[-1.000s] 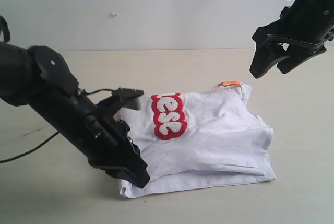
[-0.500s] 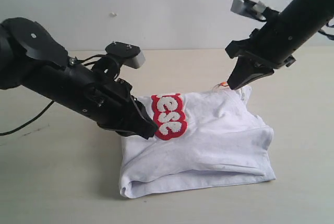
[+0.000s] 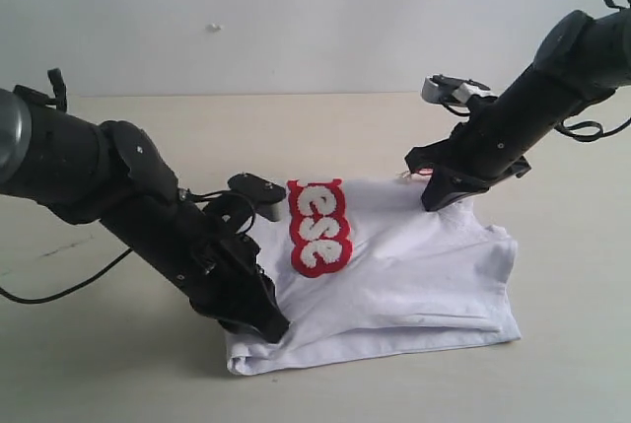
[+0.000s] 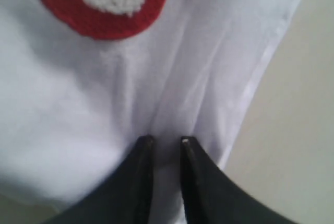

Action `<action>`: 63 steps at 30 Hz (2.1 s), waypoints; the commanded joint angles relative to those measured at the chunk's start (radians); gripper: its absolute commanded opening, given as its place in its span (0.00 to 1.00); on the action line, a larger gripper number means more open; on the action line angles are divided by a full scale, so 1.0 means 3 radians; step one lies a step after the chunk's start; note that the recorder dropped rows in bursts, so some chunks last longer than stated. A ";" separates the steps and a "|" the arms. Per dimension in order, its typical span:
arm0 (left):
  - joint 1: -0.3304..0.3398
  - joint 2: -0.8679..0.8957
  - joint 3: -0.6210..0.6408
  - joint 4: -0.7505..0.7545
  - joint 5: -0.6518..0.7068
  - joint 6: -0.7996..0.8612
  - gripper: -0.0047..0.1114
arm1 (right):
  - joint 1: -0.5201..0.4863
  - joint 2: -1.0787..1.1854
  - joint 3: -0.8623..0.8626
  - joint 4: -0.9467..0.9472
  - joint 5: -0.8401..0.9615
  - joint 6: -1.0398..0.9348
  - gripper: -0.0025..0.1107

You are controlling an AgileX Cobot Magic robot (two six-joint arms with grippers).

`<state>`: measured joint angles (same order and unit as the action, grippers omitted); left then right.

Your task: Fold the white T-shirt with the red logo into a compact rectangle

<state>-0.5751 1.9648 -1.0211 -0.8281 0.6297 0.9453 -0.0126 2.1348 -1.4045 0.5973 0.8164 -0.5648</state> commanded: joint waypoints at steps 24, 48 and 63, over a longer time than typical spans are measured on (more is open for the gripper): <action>0.0173 -0.0276 -0.0008 0.0914 -0.1511 -0.0551 0.22 | 0.0373 -0.0080 0.0171 0.0469 0.1175 -0.0842 0.02; 0.0474 -0.0042 -0.0008 0.0986 -0.1307 -0.0535 0.22 | 0.0393 0.0114 -0.0038 -0.0284 0.0804 -0.0058 0.02; 0.0105 -0.0445 -0.0008 0.0569 -0.0914 -0.0483 0.22 | 0.0393 -0.0154 -0.0110 -0.1212 -0.0420 0.0867 0.02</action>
<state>-0.5079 1.8181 -1.0264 -0.6394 0.3357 0.7862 0.1078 2.0603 -1.4311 0.2552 0.7261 -0.3278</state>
